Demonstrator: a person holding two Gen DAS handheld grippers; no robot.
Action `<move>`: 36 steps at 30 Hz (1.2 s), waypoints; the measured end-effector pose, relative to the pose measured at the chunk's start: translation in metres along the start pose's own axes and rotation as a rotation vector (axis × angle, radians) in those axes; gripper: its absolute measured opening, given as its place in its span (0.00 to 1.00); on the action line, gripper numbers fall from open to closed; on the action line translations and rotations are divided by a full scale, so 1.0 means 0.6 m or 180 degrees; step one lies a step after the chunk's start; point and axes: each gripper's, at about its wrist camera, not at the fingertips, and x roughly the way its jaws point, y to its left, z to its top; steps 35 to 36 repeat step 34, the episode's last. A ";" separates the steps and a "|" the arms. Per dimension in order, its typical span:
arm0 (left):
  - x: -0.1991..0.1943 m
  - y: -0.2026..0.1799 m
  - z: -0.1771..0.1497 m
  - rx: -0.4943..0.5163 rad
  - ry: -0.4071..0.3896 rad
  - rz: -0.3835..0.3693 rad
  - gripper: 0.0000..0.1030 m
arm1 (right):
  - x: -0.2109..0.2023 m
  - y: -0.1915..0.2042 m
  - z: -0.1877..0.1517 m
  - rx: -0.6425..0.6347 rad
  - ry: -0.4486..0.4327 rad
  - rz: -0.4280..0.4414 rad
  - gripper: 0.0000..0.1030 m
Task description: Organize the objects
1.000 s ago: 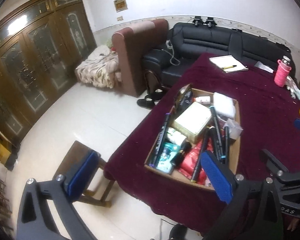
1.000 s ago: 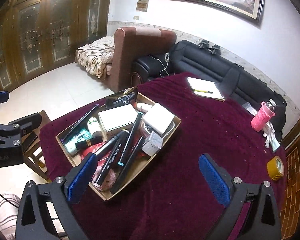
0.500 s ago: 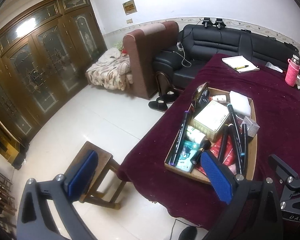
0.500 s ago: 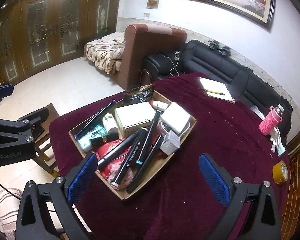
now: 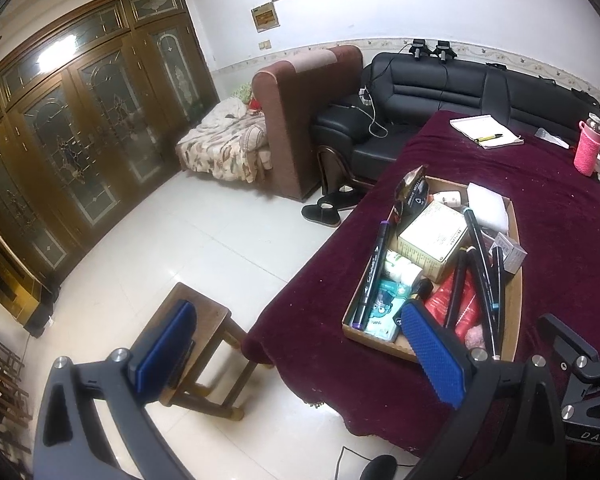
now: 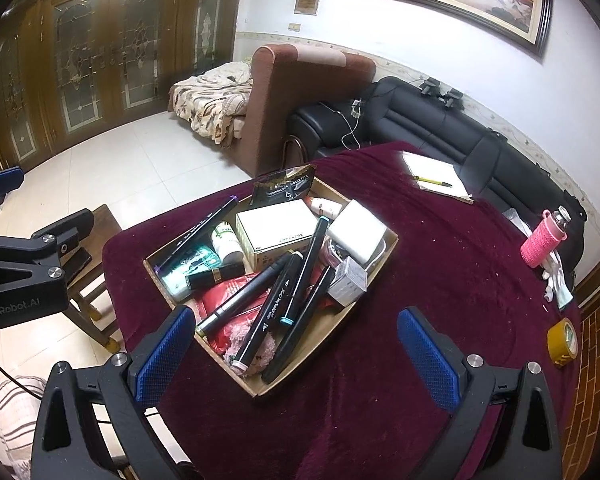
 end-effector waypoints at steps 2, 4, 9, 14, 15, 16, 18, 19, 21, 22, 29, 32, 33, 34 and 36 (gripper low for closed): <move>-0.002 0.000 0.001 0.0003 -0.0010 -0.0003 1.00 | 0.000 -0.001 0.000 0.0003 0.0000 0.0006 1.00; -0.003 0.001 0.001 0.0001 -0.0014 -0.0001 1.00 | 0.000 -0.001 -0.001 0.0000 0.0004 0.0000 1.00; -0.004 0.001 0.002 0.0008 -0.0013 -0.0015 1.00 | 0.000 -0.001 -0.001 0.0009 -0.0004 0.0012 1.00; -0.007 0.001 0.002 0.0004 -0.0012 -0.0017 1.00 | 0.000 -0.001 -0.001 0.0013 -0.0004 0.0028 1.00; -0.007 0.001 0.002 0.0006 -0.0014 -0.0013 1.00 | 0.000 -0.001 -0.001 0.0016 -0.0002 0.0032 1.00; -0.008 0.001 0.002 0.0005 -0.0012 -0.0014 1.00 | 0.002 -0.001 -0.001 0.0013 0.0003 0.0031 1.00; -0.008 0.001 0.002 0.0002 -0.0013 -0.0022 1.00 | 0.002 0.000 -0.001 0.0011 0.0006 0.0031 1.00; -0.009 0.001 0.003 0.0002 -0.0015 -0.0021 1.00 | 0.003 0.000 -0.001 0.0011 0.0010 0.0034 1.00; -0.008 0.001 0.002 0.0002 -0.0009 -0.0026 1.00 | 0.004 0.001 -0.001 0.0011 0.0012 0.0031 1.00; -0.008 0.001 0.002 -0.0001 -0.0008 -0.0029 1.00 | 0.004 0.000 -0.001 0.0013 0.0015 0.0035 1.00; -0.009 0.005 -0.001 -0.0051 0.0032 -0.0107 1.00 | 0.006 -0.003 0.000 0.0040 0.0022 0.0040 1.00; -0.010 0.005 -0.004 -0.0046 0.0027 -0.0134 1.00 | 0.008 -0.006 -0.001 0.0053 0.0031 0.0038 1.00; -0.011 0.003 -0.003 -0.0032 0.0023 -0.0117 1.00 | 0.007 -0.007 -0.002 0.0053 0.0033 0.0034 1.00; -0.010 0.003 -0.002 -0.0030 0.0024 -0.0114 1.00 | 0.007 -0.008 -0.002 0.0056 0.0035 0.0032 1.00; -0.010 0.003 -0.002 -0.0030 0.0024 -0.0114 1.00 | 0.007 -0.008 -0.002 0.0056 0.0035 0.0032 1.00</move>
